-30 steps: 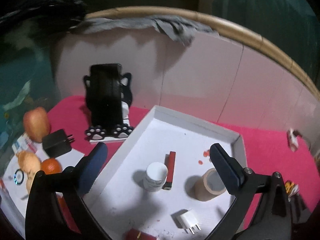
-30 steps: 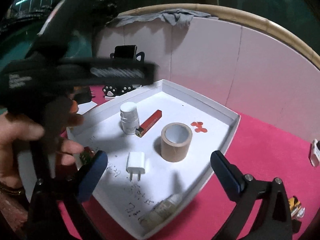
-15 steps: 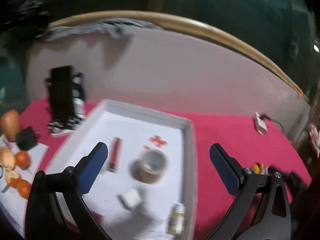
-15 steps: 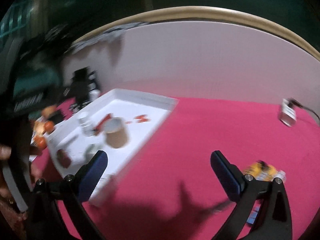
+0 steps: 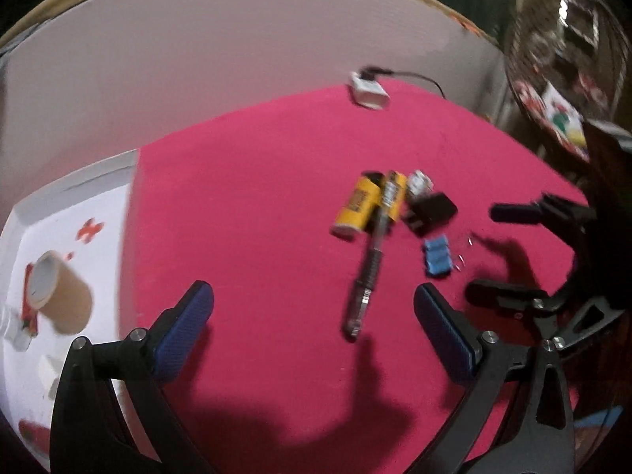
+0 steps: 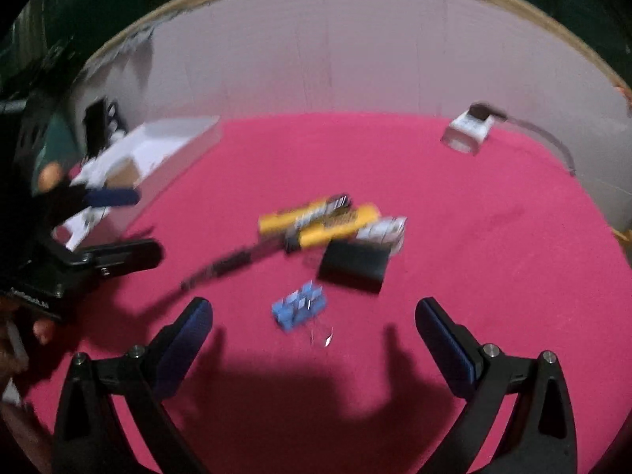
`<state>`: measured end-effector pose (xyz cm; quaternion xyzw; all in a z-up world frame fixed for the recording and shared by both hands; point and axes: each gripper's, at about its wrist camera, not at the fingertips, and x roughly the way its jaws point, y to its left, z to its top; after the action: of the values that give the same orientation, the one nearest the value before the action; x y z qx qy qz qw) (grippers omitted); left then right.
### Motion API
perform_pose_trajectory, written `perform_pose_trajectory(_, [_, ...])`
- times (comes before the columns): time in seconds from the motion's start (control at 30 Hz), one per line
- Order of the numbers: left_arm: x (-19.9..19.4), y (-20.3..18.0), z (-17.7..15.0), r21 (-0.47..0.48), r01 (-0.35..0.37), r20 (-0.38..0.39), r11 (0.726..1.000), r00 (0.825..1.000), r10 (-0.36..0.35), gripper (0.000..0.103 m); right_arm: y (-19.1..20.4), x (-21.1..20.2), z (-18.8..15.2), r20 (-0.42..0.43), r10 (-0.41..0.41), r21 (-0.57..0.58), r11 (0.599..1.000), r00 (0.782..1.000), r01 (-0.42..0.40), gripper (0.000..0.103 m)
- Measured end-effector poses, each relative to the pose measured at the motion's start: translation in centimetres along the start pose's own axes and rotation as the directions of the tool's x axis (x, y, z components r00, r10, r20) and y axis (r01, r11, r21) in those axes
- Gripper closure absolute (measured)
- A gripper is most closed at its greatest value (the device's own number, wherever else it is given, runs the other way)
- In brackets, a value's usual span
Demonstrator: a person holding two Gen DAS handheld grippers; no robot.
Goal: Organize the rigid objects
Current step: 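Move both grippers back to the pen and binder clip on the table, then grasp the black pen with the left gripper while the right gripper grasps the blue binder clip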
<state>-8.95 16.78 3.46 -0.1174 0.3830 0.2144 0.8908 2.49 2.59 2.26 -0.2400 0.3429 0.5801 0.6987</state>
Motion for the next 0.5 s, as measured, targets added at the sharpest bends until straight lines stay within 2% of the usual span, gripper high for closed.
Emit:
perform_pose_trajectory(0.07, [0.7, -0.5, 0.0, 0.026, 0.006, -0.020, 1.000, 1.000, -0.005, 0.005, -0.3, 0.8, 0.1, -0.024, 0.022, -0.018, 1.000, 0.999, -0.022, 0.004])
perform_pose_trajectory(0.13, [1.2, -0.6, -0.1, 0.043, 0.005, -0.031, 0.999, 1.000, -0.003, 0.005, -0.3, 1.3, 0.1, -0.040, 0.044, -0.040, 0.998, 0.998, -0.046, 0.028])
perform_pose_trajectory(0.2, [1.7, -0.6, 0.0, 0.054, 0.003, -0.044, 0.999, 0.999, 0.000, 0.011, 0.1, 2.0, 0.4, -0.062, 0.068, -0.067, 0.995, 0.996, -0.073, 0.035])
perform_pose_trajectory(0.27, [2.2, -0.5, 0.1, 0.057, 0.001, -0.059, 0.998, 0.998, 0.002, 0.015, 0.5, 2.5, 0.7, -0.068, 0.074, -0.097, 0.992, 0.995, -0.080, 0.035])
perform_pose_trajectory(0.33, [2.5, -0.5, 0.1, 0.063, 0.003, -0.065, 0.998, 0.998, 0.002, 0.015, 0.9, 2.7, 1.1, -0.074, 0.103, -0.130, 0.985, 0.992, -0.112, 0.047])
perform_pose_trajectory(0.4, [2.6, -0.6, 0.1, 0.076, 0.006, -0.070, 0.997, 0.998, 0.000, 0.015, 1.4, 2.9, 1.1, -0.079, 0.100, -0.163, 0.980, 0.992, -0.112, 0.049])
perform_pose_trajectory(0.47, [2.5, -0.7, -0.1, 0.087, 0.009, -0.074, 0.996, 0.997, -0.003, 0.015, 1.6, 2.7, 1.0, -0.082, 0.063, -0.199, 0.977, 0.995, -0.078, 0.059])
perform_pose_trajectory(0.5, [2.6, -0.9, -0.1, 0.095, 0.014, -0.077, 0.995, 0.997, -0.007, 0.015, 1.4, 2.6, 0.9, -0.083, 0.065, -0.197, 0.977, 0.994, -0.080, 0.069])
